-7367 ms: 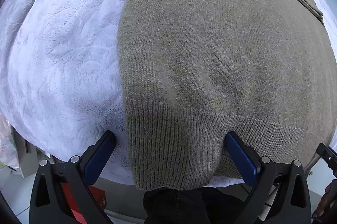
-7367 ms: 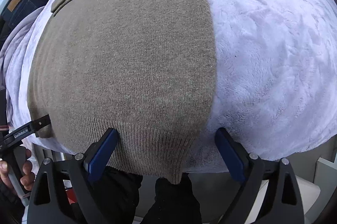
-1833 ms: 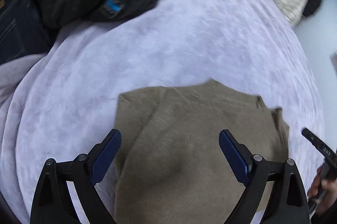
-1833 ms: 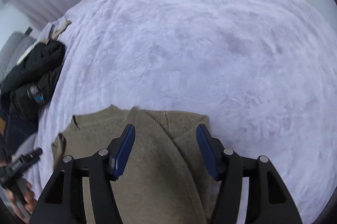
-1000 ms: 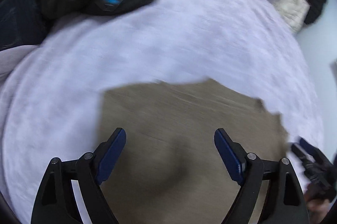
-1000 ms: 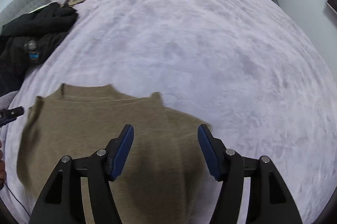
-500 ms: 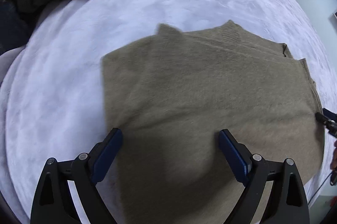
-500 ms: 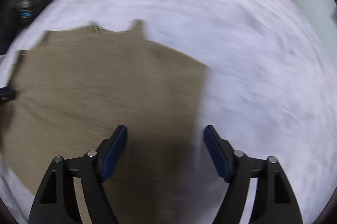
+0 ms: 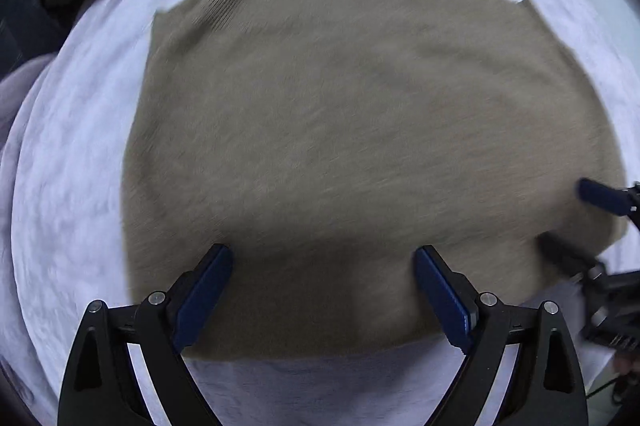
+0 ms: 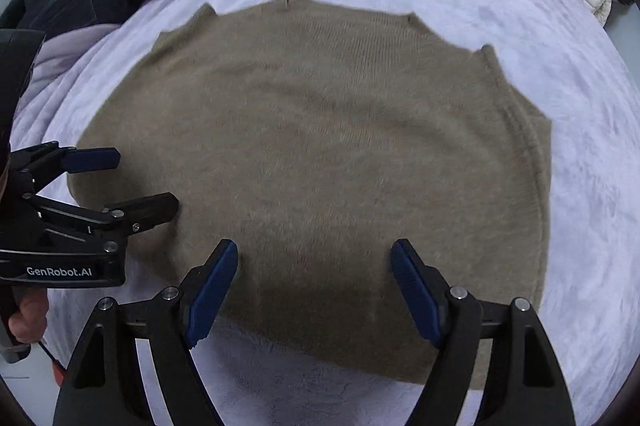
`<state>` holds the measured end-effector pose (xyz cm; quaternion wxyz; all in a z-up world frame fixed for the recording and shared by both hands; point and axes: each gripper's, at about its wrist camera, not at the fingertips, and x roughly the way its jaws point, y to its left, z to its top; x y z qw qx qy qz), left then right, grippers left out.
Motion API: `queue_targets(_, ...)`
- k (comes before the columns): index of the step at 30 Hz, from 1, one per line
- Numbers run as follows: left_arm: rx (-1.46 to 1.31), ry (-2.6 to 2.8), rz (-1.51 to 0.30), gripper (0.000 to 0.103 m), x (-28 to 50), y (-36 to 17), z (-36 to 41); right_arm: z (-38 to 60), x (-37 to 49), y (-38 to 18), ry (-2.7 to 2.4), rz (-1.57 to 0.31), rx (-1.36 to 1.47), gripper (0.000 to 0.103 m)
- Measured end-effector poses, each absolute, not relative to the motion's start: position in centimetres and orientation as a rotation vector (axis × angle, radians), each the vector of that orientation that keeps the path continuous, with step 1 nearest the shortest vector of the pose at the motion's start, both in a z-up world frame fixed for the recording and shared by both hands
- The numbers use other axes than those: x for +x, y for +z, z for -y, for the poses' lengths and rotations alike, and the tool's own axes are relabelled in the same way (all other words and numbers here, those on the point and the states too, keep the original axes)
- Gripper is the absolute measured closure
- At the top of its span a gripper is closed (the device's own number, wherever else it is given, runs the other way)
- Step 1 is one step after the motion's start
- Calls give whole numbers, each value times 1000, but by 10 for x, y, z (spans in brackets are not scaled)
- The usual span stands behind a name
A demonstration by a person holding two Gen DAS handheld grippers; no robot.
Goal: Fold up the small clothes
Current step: 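Open both grippers and smooth the folded sweater flat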
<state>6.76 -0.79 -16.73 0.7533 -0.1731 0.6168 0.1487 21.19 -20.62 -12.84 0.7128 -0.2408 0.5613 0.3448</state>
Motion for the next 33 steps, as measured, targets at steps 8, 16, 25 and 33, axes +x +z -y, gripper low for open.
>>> queue_targets(8,-363,316,-1340,9,38,-161,-8,282,233,-140,632,-1282,-478,22)
queue_targets(16,-345,320,-1257,9,64,-120,-6,256,229,-103,633,-1212,-474,21)
queue_targets(25,-371,428,-1348,0,83,-152,-17,199,275,-145,617,-1313,-488,17)
queue_targets(33,-370,445,-1293,0,133,-131,-32,176,279,-124,611,-1267,-447,17)
